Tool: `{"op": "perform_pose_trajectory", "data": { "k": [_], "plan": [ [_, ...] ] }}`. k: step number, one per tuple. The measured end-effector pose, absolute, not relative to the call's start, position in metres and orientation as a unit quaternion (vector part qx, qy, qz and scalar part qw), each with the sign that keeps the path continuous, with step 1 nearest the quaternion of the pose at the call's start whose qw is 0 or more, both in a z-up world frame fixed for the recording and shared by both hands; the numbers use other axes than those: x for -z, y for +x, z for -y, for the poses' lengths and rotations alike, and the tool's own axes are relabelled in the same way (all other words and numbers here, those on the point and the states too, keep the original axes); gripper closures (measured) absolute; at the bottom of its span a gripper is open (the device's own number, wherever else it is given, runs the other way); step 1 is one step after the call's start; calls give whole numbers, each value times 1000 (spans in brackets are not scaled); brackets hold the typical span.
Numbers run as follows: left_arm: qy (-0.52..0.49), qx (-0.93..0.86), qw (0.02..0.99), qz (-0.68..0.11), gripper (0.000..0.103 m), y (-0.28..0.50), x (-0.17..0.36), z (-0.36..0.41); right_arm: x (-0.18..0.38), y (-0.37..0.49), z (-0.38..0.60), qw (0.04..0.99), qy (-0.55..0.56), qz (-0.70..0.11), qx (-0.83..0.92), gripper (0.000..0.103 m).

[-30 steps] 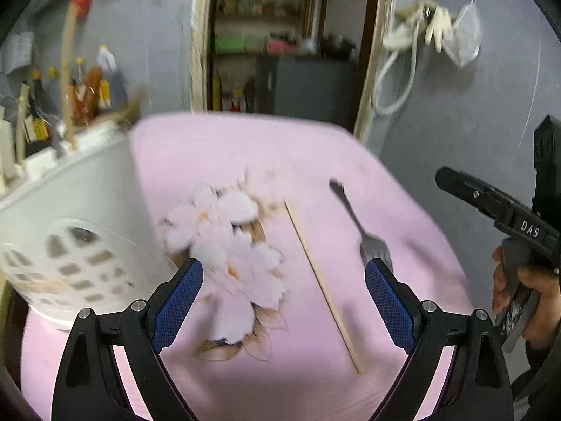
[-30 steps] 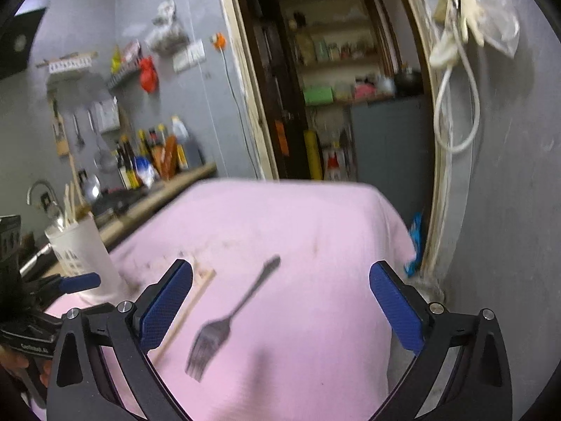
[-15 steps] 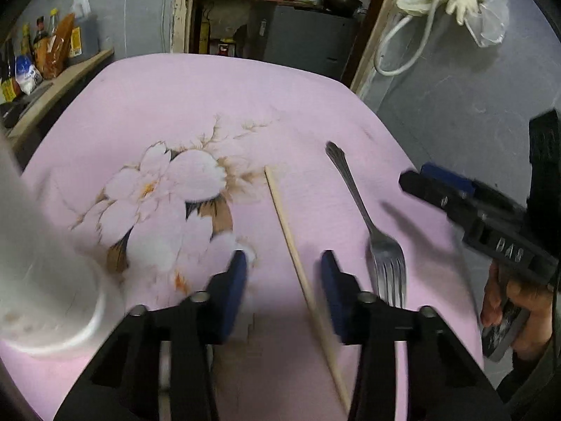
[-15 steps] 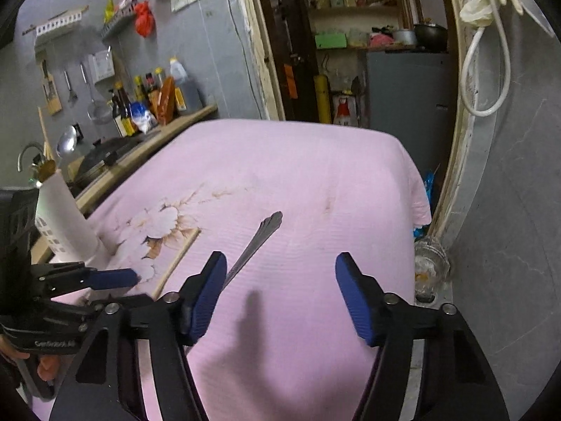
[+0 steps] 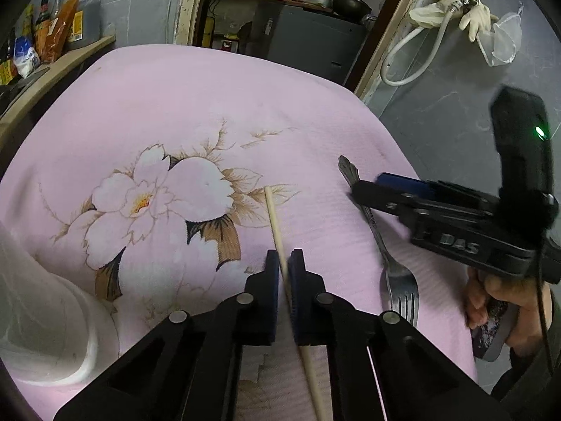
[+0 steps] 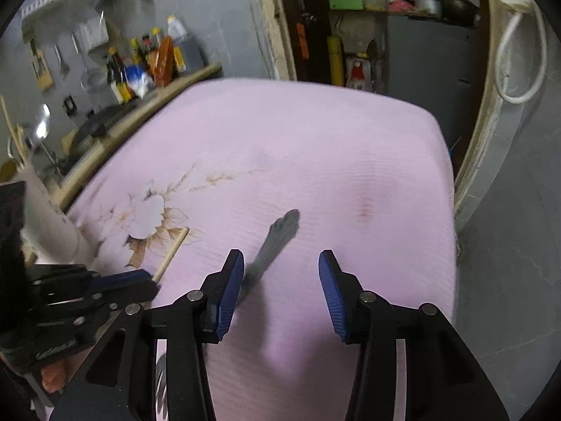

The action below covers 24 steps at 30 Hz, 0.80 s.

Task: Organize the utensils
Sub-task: 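Grasp the last wooden chopstick with the left tool while the right tool grasps the fork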

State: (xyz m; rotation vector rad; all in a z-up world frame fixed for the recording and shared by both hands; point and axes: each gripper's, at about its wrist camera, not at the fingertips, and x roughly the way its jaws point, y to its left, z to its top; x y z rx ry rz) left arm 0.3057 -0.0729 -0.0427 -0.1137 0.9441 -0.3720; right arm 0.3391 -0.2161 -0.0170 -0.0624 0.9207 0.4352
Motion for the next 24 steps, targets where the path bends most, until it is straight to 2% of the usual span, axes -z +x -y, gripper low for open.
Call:
{"op": "perform_pose_trajectory", "data": {
  "k": [6, 12, 24],
  "plan": [
    [-76, 185, 865, -460, 100, 297, 40, 65, 21, 347, 203, 866, -66, -455, -198, 62],
    [-91, 190, 859, -467, 100, 291, 36, 61, 21, 333, 201, 867, -88, -444, -209, 78],
    [-87, 193, 852, -478, 100, 290, 35, 61, 14, 280, 210, 861, -125, -434, -235, 89]
  ]
}}
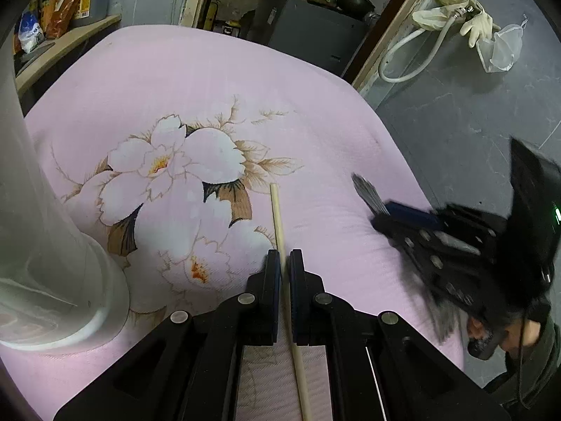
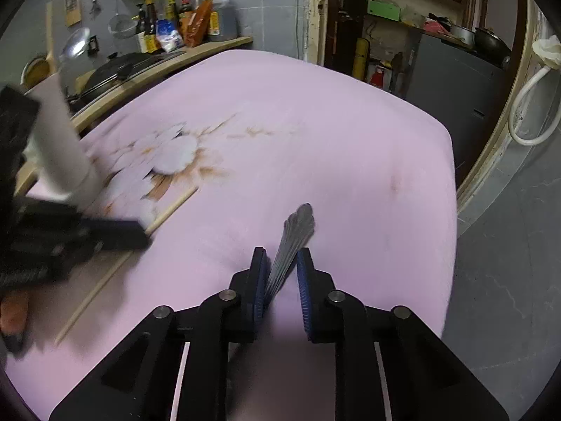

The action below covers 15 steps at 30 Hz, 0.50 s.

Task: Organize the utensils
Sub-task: 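Grasp the last wooden chopstick with the left tool while the right tool grasps the fork, then lift the chopstick and silver fork and carry both toward the white holder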

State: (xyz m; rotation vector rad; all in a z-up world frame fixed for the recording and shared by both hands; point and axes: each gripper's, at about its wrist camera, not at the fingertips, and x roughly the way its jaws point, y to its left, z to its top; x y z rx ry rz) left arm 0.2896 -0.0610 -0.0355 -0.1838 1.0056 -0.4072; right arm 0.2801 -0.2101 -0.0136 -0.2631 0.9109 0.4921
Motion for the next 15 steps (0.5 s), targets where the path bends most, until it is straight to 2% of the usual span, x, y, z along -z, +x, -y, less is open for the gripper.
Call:
{"op": "perform_pose_trajectory", "data": {
  "k": [12, 15],
  "plan": [
    [-46, 205, 849, -485, 98, 287, 38, 69, 9, 267, 208, 848, -132, -459, -230, 89],
    [-30, 208, 851, -481, 94, 286, 37, 75, 9, 268, 210, 845, -126, -467, -230, 89]
  ]
}}
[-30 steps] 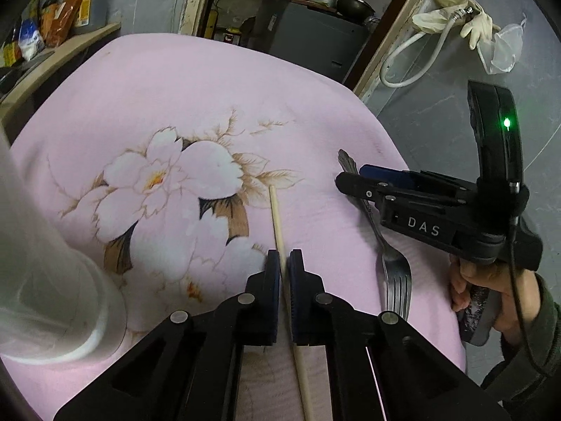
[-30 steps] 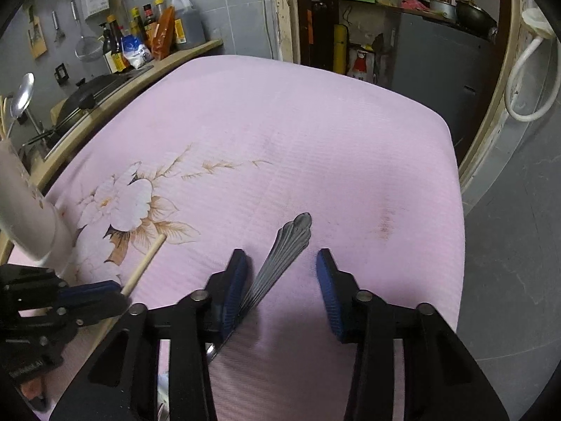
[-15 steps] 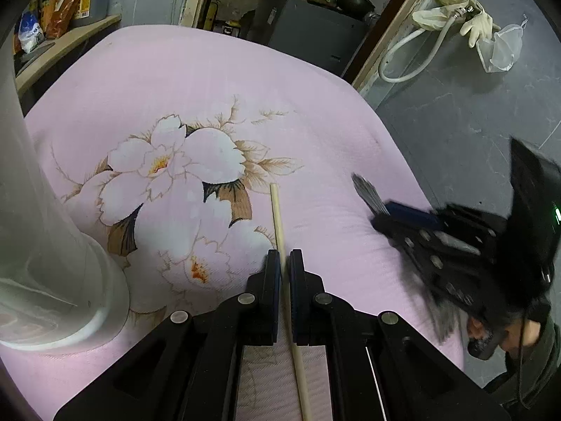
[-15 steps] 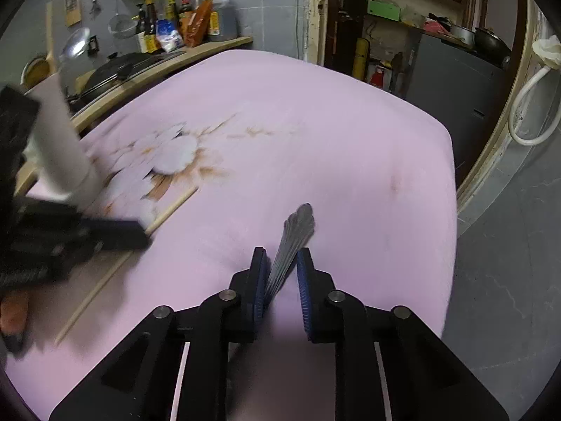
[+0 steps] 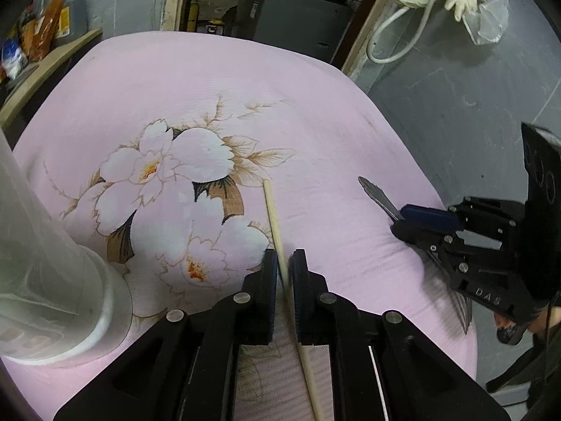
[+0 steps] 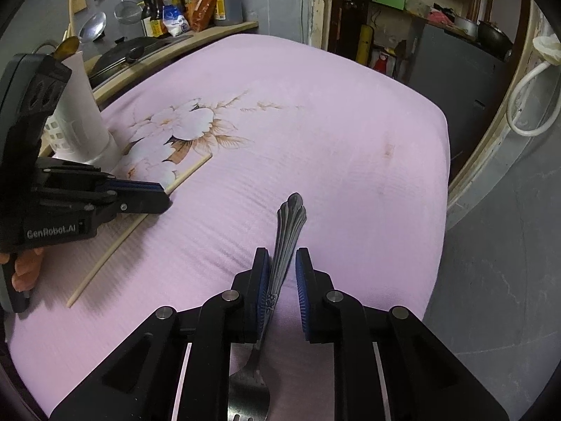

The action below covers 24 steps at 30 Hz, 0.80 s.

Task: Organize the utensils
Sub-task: 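Lift the chopstick and silver fork and carry both toward the white holder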

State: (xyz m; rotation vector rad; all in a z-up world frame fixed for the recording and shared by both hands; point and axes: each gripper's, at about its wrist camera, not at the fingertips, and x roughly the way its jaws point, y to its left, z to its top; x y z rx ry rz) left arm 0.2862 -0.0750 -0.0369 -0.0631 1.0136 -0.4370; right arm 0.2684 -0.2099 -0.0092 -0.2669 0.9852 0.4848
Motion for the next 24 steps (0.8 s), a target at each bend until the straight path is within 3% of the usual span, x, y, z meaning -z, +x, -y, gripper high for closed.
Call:
{"op": "perform_pose_trajectory", "data": {
  "k": [4, 17, 24],
  "plan": [
    [-14, 213, 853, -477, 87, 283, 38, 81, 9, 269, 211, 839, -123, -481, -222, 88],
    [15, 207, 859, -468, 87, 280, 44, 86, 10, 291, 198, 804, -125, -555, -174, 88],
    [-14, 199, 859, -472, 100, 281, 47, 79, 10, 286, 198, 825, -117, -532, -150, 92]
  ]
}}
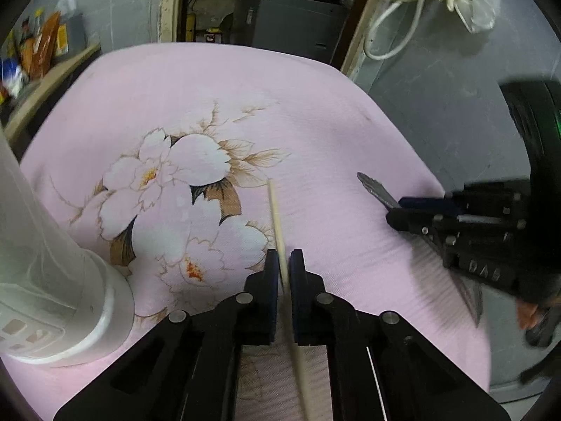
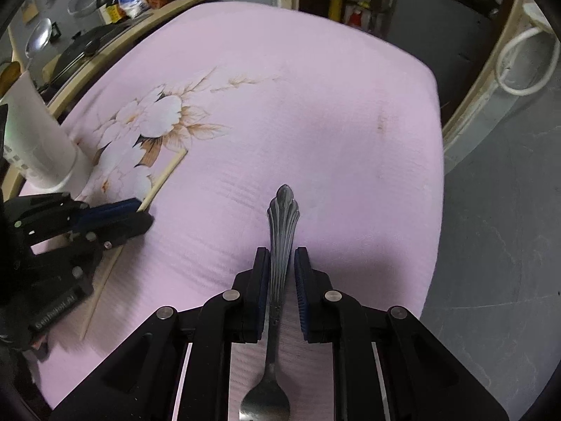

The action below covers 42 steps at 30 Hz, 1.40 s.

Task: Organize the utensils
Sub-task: 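Lift the chopstick and silver fork and carry both toward the white holder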

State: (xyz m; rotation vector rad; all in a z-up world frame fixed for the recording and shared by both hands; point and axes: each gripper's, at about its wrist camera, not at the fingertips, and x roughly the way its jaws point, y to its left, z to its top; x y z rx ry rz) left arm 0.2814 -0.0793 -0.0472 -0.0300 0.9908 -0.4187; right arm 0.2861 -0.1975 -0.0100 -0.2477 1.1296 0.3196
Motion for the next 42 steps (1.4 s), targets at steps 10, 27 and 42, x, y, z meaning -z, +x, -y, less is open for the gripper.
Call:
{"op": "perform_pose_trajectory", "data": {
  "k": [10, 27, 42],
  "plan": [
    [-49, 224, 878, -419, 101, 256, 18, 74, 1, 221, 220, 900, -46, -401, -165, 95],
    [-104, 207, 952, -198, 101, 182, -30, 42, -39, 138, 197, 969, -22, -164, -182, 95],
    [-145, 181, 970, -73, 101, 137, -43, 8, -62, 114, 189, 977, -15, -67, -201, 95]
  ]
}}
